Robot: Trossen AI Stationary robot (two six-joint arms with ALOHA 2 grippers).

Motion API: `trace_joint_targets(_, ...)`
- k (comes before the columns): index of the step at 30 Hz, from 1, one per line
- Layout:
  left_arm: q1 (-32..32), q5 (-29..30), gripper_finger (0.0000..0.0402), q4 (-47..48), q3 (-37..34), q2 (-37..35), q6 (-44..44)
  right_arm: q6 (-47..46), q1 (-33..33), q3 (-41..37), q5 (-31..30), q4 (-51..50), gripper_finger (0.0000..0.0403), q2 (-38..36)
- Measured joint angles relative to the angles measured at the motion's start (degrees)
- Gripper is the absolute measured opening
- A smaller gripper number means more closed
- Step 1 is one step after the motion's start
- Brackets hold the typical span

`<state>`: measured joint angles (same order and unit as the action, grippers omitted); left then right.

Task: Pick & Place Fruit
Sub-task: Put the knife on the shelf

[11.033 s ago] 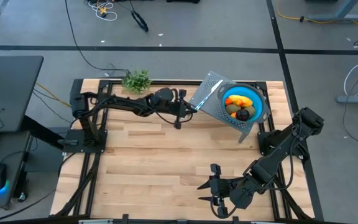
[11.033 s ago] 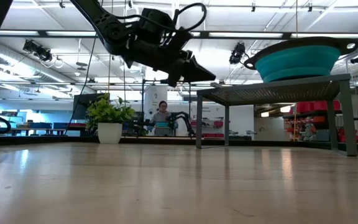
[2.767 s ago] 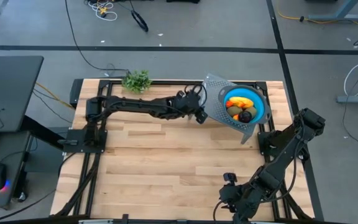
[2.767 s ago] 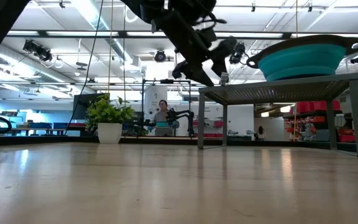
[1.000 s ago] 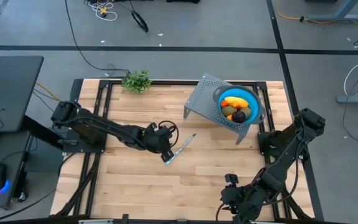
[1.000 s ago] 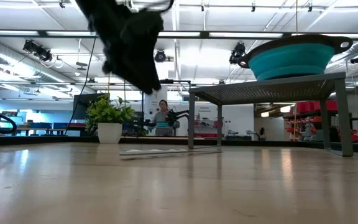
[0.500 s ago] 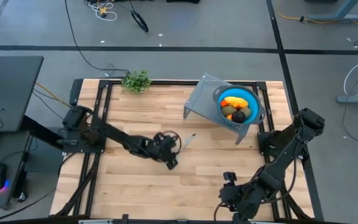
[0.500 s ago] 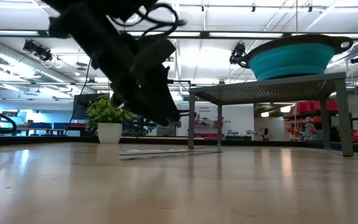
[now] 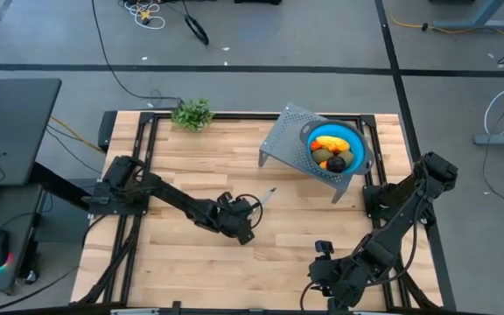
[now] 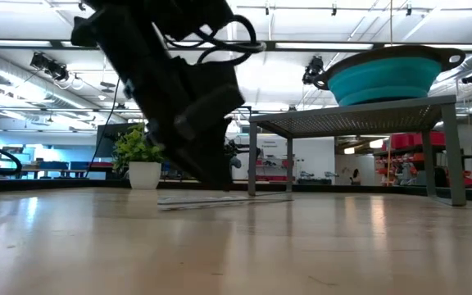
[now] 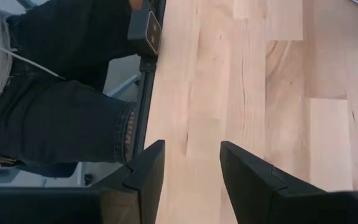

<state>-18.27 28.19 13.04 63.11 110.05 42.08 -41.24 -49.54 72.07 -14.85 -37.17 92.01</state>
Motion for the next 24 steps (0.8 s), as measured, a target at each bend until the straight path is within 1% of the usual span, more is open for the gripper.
trace_joint_targets(4, 0.54, 1.17, 0.0204, -0.07, 0.09, -0.12, -0.44, 0.19, 0.00, 0.00, 0.03, -0.01, 0.0165, 0.00)
trace_joint_targets(8, 0.60, 0.94, 0.0204, -0.61, 0.09, -0.15, -0.76, 0.29, 0.00, 0.00, 0.01, -0.03, 0.0165, 0.00)
trace_joint_targets(12, 0.63, 2.15, 0.0204, 0.60, -0.09, 1.57, -0.89, 0.28, 0.00, 0.02, 0.01, 0.05, 0.0165, 0.00)
trace_joint_targets(17, 0.99, 3.26, 0.0203, -1.73, 0.22, 4.01, -0.58, 0.14, 0.00, 0.07, 0.01, 0.15, 0.0165, -0.04)
trace_joint_targets(20, 1.01, 3.12, 0.0194, -2.31, 0.22, 4.13, -0.65, 0.14, 0.00, 0.07, 0.00, 0.09, 0.0165, -0.04)
trace_joint_targets(24, 1.08, 2.55, 0.0167, -2.62, 0.20, 3.92, -1.16, 0.14, 0.00, 0.07, 0.00, 0.14, 0.0165, -0.04)
